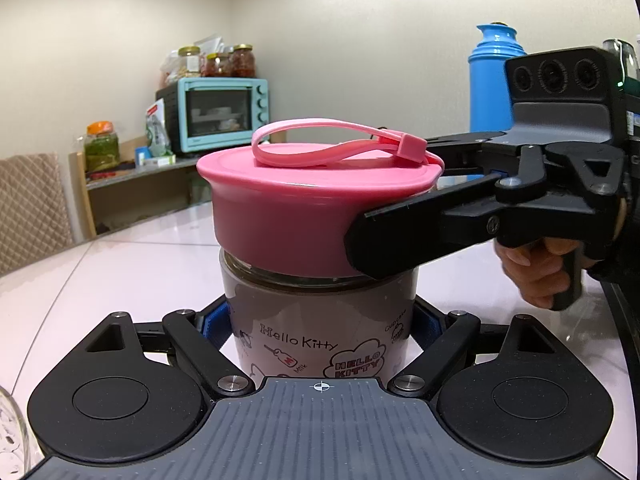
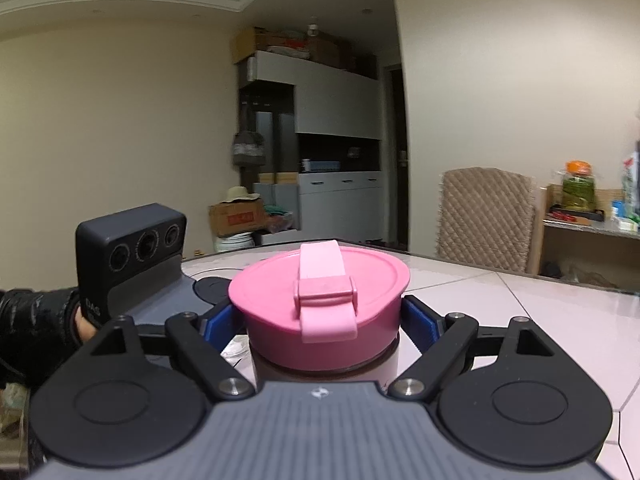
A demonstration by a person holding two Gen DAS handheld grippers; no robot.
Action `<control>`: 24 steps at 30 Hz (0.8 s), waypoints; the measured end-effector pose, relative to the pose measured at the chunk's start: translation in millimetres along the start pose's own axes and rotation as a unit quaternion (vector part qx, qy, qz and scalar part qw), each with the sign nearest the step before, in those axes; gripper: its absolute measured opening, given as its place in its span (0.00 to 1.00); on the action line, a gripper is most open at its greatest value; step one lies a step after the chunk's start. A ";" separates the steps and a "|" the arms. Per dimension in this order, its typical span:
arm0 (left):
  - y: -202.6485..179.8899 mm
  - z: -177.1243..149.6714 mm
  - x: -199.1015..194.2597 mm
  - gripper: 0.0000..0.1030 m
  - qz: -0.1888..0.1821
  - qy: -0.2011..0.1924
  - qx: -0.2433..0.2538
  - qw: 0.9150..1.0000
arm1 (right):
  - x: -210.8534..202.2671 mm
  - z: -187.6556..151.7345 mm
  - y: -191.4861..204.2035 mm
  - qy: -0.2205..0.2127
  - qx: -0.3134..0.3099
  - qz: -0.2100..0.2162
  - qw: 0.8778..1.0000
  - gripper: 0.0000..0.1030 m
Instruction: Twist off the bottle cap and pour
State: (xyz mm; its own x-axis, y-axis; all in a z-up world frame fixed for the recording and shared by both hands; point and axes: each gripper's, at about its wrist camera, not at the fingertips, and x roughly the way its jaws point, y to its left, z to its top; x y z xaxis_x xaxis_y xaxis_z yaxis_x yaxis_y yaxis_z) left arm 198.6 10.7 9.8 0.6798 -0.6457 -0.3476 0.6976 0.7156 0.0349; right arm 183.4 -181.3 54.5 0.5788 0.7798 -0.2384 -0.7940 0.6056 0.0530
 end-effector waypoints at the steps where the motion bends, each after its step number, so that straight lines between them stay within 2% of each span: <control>1: -0.1 -0.1 -0.1 0.87 0.000 0.000 0.000 1.000 | -0.7 0.5 4.5 0.000 0.002 -0.016 1.000 0.89; 3: -0.4 0.0 -0.1 0.87 0.000 0.000 0.000 1.000 | -1.7 1.8 17.1 0.004 0.010 -0.065 0.998 0.91; 6: -1.0 0.4 0.5 0.88 0.000 0.000 0.000 1.000 | -2.9 -0.1 27.2 0.005 0.025 -0.115 0.993 0.92; 11: -0.5 -0.6 -0.7 0.87 0.000 0.000 0.000 1.000 | -1.6 -4.5 48.9 -0.005 0.036 -0.172 0.984 0.94; 18: 4.3 -0.7 -2.4 0.88 0.000 0.000 0.000 1.000 | 9.0 -8.1 59.2 0.008 0.058 -0.236 0.970 0.95; 24: 5.8 0.0 -1.5 0.88 0.000 0.000 0.000 1.000 | 22.2 -4.3 65.5 0.003 0.073 -0.255 0.964 0.95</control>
State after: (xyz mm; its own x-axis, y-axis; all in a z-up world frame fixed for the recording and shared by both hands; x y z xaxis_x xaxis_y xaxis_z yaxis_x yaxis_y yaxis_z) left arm 201.5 15.8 10.6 0.6798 -0.6459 -0.3475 0.6976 0.7156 0.0345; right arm 143.4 -125.0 48.5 0.8855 0.3743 -0.2752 -0.3716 0.9262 0.0640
